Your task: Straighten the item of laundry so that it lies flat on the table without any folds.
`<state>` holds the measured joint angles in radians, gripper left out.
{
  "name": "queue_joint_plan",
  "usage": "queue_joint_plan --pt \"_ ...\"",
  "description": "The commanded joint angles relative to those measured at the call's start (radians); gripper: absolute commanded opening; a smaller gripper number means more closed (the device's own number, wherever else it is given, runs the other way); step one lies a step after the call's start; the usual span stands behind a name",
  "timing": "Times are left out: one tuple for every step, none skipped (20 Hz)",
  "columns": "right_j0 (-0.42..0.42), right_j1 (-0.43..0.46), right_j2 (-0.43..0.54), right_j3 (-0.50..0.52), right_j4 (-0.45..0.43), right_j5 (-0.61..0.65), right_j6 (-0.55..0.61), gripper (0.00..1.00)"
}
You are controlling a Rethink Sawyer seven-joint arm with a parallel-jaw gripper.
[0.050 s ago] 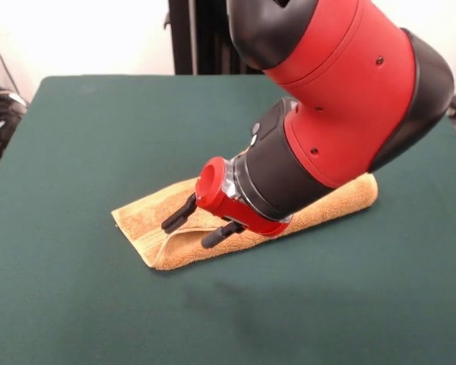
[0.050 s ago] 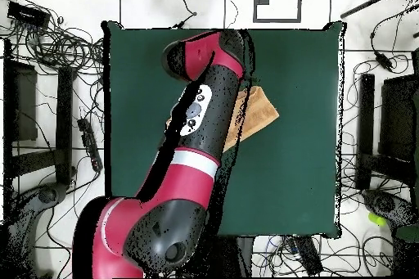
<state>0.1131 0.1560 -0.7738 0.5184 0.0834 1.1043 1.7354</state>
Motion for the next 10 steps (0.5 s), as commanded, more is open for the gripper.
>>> queue_joint_plan --pt "0.004 0.075 0.109 0.084 0.01 0.075 0.149 1.0" --pt "0.003 0.074 0.114 0.09 0.013 0.072 0.152 1.0" --pt "0.003 0.074 0.116 0.095 0.012 0.068 0.148 1.0" --pt "0.003 0.073 0.119 0.099 0.011 0.063 0.145 1.0" --pt "0.002 0.075 0.12 0.1 0.007 0.059 0.132 1.0" --pt "0.002 0.074 0.123 0.105 0.003 0.053 0.123 1.0" --pt "0.002 0.072 0.126 0.113 -0.001 0.042 0.116 1.0" --pt "0.002 0.068 0.129 0.125 -0.003 0.029 0.12 1.0" --pt "0.002 0.065 0.132 0.136 -0.003 0.017 0.128 1.0" --pt "0.001 0.064 0.136 0.144 -0.005 0.01 0.125 1.0"
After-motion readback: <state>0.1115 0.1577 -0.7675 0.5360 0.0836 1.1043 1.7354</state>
